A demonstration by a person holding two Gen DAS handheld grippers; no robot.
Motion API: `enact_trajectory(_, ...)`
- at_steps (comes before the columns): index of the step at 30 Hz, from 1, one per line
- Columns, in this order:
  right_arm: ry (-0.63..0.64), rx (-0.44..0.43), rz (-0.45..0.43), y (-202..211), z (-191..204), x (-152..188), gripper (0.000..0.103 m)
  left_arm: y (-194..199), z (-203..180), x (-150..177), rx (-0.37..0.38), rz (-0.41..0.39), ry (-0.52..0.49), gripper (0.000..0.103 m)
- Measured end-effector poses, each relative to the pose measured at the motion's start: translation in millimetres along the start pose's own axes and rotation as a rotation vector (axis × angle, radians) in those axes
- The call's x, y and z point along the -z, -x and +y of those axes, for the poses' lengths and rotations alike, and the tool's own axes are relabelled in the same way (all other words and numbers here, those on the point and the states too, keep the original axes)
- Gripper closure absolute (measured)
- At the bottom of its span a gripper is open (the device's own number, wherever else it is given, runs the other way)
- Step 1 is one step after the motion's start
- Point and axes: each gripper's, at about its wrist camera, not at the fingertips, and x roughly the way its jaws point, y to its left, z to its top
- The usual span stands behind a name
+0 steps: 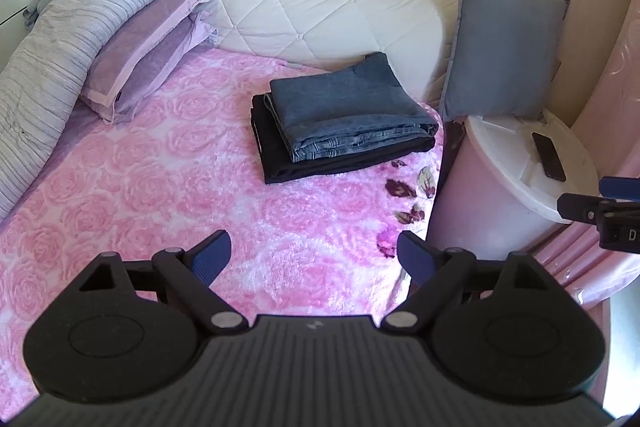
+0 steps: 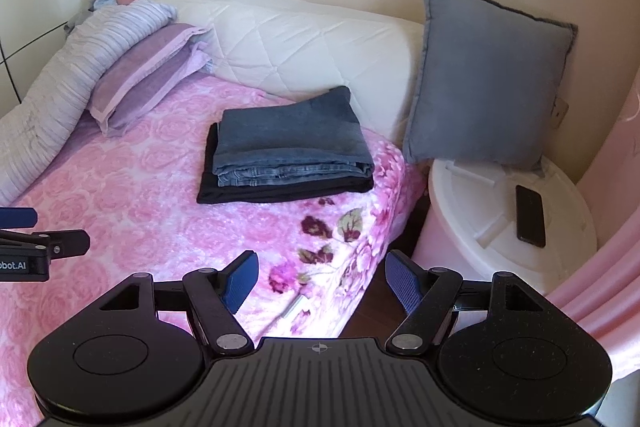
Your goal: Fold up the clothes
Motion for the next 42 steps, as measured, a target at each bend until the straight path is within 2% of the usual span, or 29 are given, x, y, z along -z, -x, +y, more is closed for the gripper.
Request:
enact_trajectory(13,0.015,-0.004,0.016,-3,6,0,0.029,-3,0,1,-0.006,0.015,-0.009,0.016)
enact_trajectory(27,0.033,-0.008,0.023,-8,14,-2,0.029,-4,5,0,-0.036,-0.008,-0.014,0.016)
enact_trajectory(35,0.047,-0.01,0.011,-6,18,-5,0.029,2,-5,-2,-0.048,-0.067,-0.065,0.015)
enact_trajectory(42,0.051,-0.01,-0.008,0,20,-13,0.029,6,2,-9,-0.014,-0.07,0.02,0.015)
